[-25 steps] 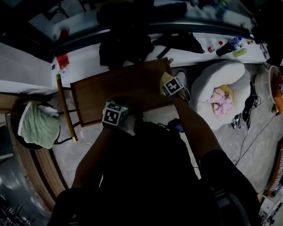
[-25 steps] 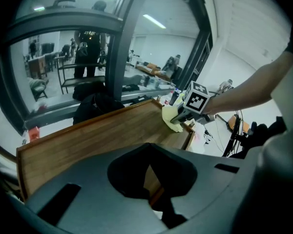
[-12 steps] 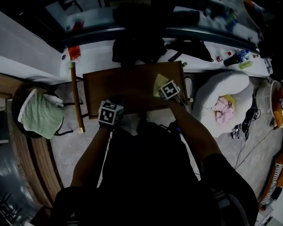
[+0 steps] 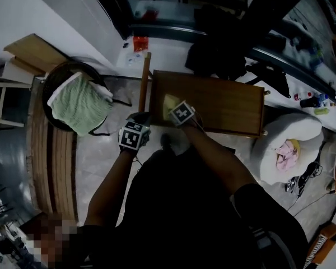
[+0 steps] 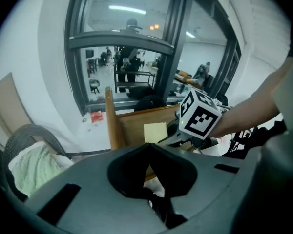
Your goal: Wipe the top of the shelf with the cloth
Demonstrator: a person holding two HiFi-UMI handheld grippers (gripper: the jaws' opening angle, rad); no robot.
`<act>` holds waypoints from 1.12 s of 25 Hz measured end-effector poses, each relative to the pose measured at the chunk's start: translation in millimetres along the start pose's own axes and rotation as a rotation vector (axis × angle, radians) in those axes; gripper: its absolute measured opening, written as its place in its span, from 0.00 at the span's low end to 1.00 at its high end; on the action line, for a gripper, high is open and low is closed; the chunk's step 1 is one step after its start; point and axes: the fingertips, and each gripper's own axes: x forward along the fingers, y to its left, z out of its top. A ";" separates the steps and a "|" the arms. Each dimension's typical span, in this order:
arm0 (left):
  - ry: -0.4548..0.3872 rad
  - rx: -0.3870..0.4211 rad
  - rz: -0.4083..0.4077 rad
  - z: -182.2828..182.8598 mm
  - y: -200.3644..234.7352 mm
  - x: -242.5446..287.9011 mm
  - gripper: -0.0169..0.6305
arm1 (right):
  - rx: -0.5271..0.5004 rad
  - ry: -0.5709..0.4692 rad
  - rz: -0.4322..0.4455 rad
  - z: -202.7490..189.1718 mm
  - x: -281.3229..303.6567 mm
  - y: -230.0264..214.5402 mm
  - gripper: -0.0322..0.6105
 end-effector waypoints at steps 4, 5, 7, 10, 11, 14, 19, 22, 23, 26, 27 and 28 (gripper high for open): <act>0.010 -0.022 0.013 -26.2 30.9 -23.1 0.04 | -0.005 0.038 0.119 20.0 40.9 62.1 0.10; 0.017 -0.023 0.012 -32.0 34.7 -25.9 0.04 | -0.002 0.045 0.134 21.4 48.6 71.0 0.10; 0.031 -0.019 0.004 -42.2 38.5 -28.7 0.04 | -0.008 0.052 0.114 21.6 61.2 73.6 0.10; 0.048 -0.005 -0.022 -52.2 37.6 -26.3 0.04 | -0.038 0.059 0.070 21.2 75.0 66.9 0.10; 0.050 -0.002 -0.031 -53.2 36.6 -24.6 0.04 | -0.067 0.060 0.029 22.9 76.4 58.4 0.10; 0.053 0.013 -0.054 -51.8 28.4 -19.0 0.04 | -0.054 0.052 0.093 21.4 79.9 69.2 0.10; 0.058 0.039 -0.092 -44.1 4.2 -5.2 0.04 | -0.023 0.092 0.098 -1.5 65.7 58.3 0.10; 0.059 0.041 -0.113 -35.8 -12.0 3.9 0.04 | 0.021 0.077 0.104 -16.0 52.2 41.6 0.10; 0.061 0.044 -0.120 -32.9 -18.8 8.2 0.04 | 0.016 0.067 0.072 -21.0 45.5 27.7 0.10; 0.065 0.049 -0.137 -19.3 -44.1 25.8 0.04 | -0.034 0.041 -0.083 -39.8 17.9 -28.7 0.10; 0.066 0.052 -0.144 -13.7 -54.1 32.6 0.04 | -0.012 0.048 -0.077 -51.7 9.7 -35.7 0.10; 0.067 0.058 -0.152 -8.4 -64.6 39.3 0.04 | 0.020 0.056 -0.054 -64.3 2.2 -38.3 0.10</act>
